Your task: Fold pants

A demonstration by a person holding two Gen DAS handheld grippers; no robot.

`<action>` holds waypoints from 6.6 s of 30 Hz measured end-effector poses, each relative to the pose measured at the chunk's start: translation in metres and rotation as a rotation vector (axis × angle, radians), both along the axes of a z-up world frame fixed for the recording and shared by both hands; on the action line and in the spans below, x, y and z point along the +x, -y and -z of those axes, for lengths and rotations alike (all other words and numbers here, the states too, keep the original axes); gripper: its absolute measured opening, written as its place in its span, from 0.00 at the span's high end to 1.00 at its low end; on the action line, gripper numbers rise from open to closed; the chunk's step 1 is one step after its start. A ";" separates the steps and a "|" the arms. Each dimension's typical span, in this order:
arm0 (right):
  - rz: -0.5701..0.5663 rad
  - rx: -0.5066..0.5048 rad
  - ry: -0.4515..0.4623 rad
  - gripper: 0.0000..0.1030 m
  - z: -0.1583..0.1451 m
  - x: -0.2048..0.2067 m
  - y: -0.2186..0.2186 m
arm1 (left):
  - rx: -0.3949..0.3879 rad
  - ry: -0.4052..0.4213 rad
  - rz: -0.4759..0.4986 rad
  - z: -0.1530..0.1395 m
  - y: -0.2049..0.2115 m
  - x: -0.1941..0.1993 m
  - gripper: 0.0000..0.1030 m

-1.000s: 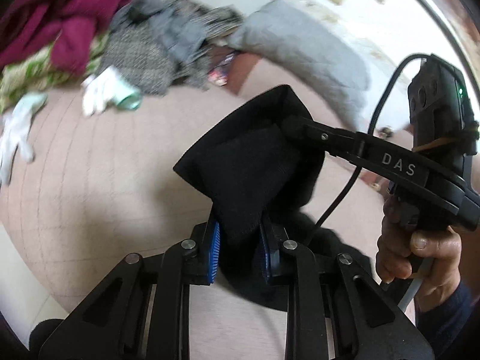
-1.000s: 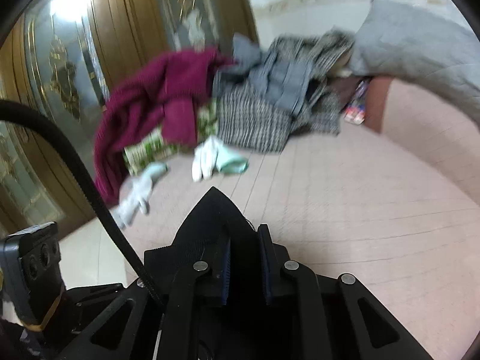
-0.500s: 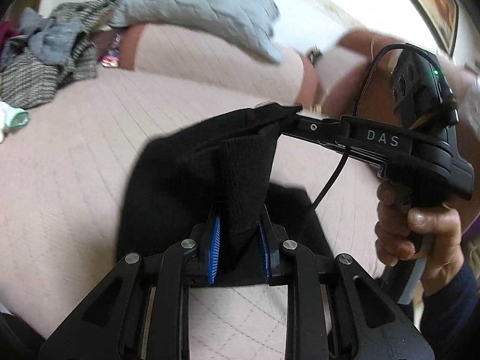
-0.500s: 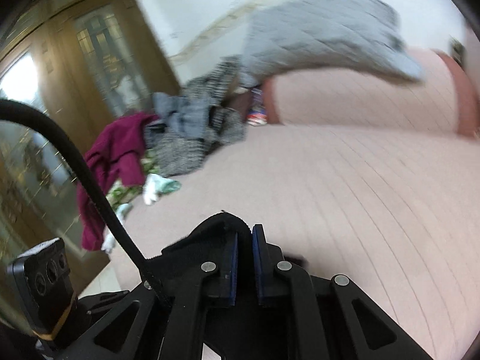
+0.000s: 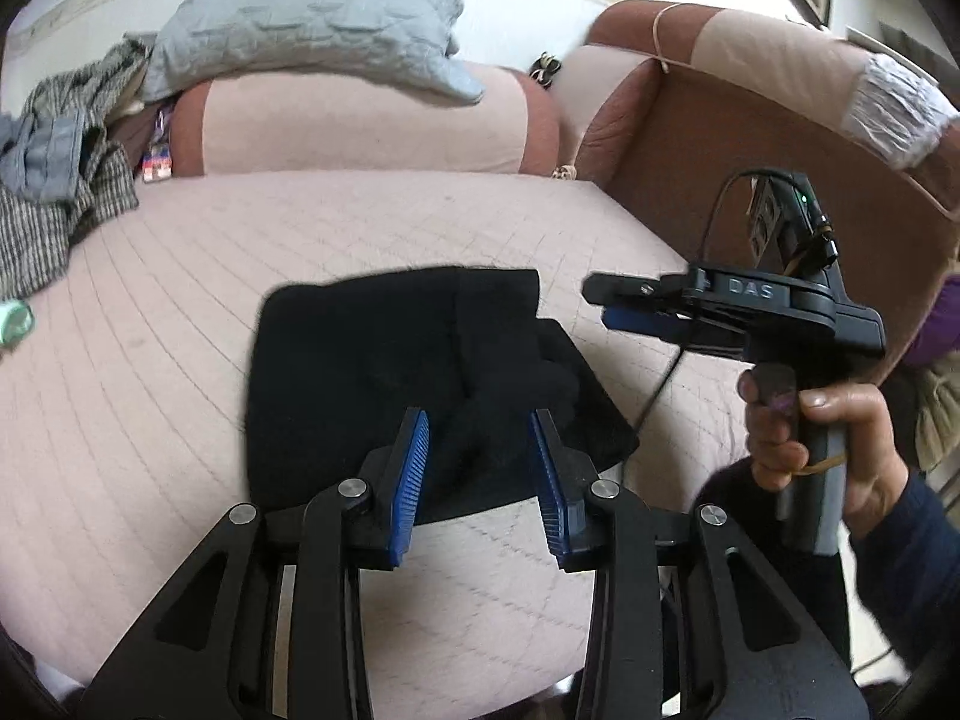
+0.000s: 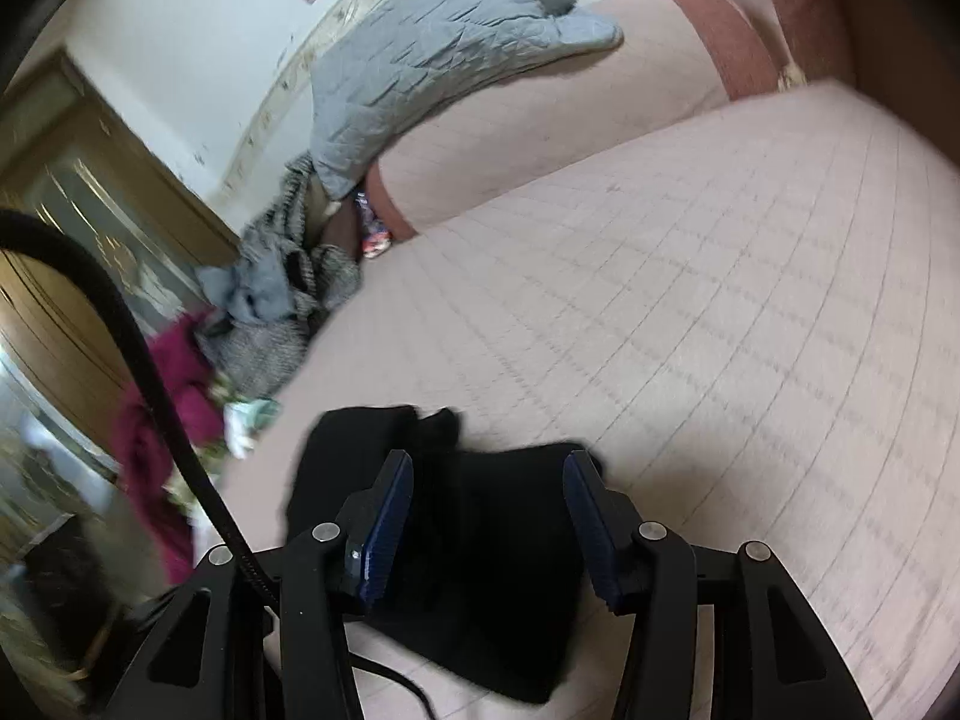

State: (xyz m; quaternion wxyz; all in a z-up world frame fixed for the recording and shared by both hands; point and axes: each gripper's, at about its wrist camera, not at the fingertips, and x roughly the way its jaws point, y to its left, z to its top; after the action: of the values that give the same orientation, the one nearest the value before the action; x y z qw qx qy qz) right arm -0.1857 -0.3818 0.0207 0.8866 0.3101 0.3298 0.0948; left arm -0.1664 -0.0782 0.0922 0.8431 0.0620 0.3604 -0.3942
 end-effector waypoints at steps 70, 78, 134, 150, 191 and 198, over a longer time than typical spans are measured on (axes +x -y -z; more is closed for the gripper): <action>-0.152 -0.027 0.166 0.87 -0.028 -0.037 -0.055 | 0.122 0.047 0.444 -0.039 0.109 0.088 0.78; -0.061 -0.058 0.109 0.87 -0.023 -0.064 -0.025 | 0.149 -0.014 0.457 -0.013 0.157 0.070 0.79; 0.061 -0.117 -0.095 0.63 0.010 -0.057 -0.002 | 0.068 -0.132 0.038 0.003 0.039 0.110 0.50; 0.013 -0.236 -0.064 0.73 0.000 0.027 -0.004 | 0.115 -0.105 -0.044 0.021 0.051 0.123 0.50; -0.027 -0.388 -0.120 0.59 0.008 0.052 -0.038 | 0.152 -0.105 -0.145 0.050 0.067 0.121 0.46; -0.032 -0.360 -0.104 0.59 0.013 0.041 -0.031 | 0.120 -0.130 -0.160 0.049 0.060 0.119 0.43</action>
State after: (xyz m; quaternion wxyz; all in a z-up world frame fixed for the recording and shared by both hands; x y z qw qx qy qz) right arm -0.1446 -0.3507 0.0079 0.9080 0.1456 0.3916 0.0320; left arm -0.0475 -0.1382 0.0436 0.8415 0.0576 0.4410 -0.3067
